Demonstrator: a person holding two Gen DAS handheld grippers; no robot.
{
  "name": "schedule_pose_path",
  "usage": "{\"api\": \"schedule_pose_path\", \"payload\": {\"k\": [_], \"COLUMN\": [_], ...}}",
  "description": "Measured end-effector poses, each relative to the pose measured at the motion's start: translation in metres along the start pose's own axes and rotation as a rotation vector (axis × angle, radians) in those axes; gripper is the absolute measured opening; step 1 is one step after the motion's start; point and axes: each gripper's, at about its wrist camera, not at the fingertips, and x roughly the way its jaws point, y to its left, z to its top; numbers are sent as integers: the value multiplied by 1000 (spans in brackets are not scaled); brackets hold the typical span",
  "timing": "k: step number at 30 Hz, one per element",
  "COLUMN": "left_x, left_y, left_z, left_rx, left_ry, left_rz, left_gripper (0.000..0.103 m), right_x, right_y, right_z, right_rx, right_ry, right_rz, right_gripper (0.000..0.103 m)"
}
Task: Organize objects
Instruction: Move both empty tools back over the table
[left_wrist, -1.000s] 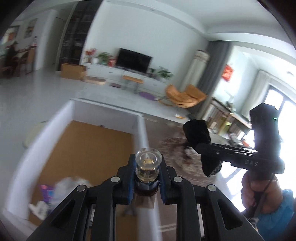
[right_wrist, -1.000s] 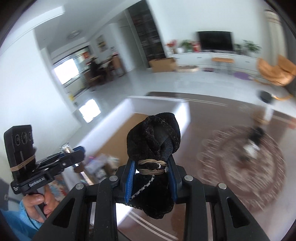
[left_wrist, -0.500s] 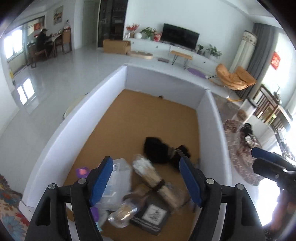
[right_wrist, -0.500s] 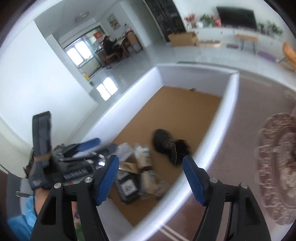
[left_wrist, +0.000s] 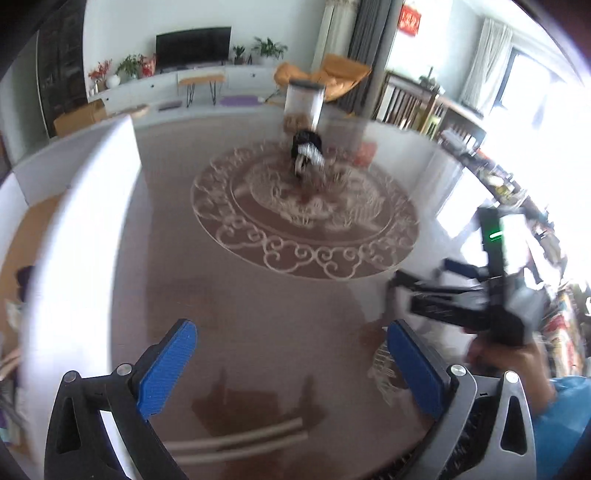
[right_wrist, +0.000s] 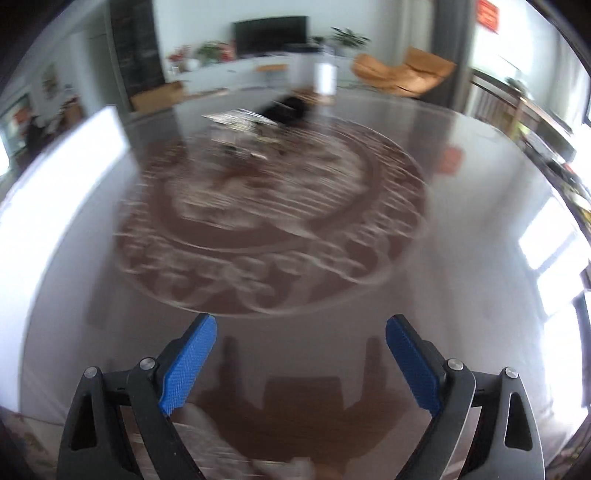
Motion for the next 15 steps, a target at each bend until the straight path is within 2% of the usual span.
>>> {"api": "schedule_pose_path", "payload": {"k": [3,6,11,15], "left_x": [51,81,97,108], "left_y": [-8,-8,-22,-26], "left_z": [3,9,19,29], "left_rx": [-5,-22,10,21], "left_ry": [46,65,62,12], "left_rz": [93,118,148,149], "left_gripper": [103,103,103,103], "right_x": [0,0,7,11], "right_y": [-11,-12,-13,-14], "right_z": [4,6,9,9], "right_rx": [21,24,24,20], "right_ry": [-23,-35,-29,-29], "right_rz": [-6,-2,3,7], "right_gripper": [97,100,103,103]}}
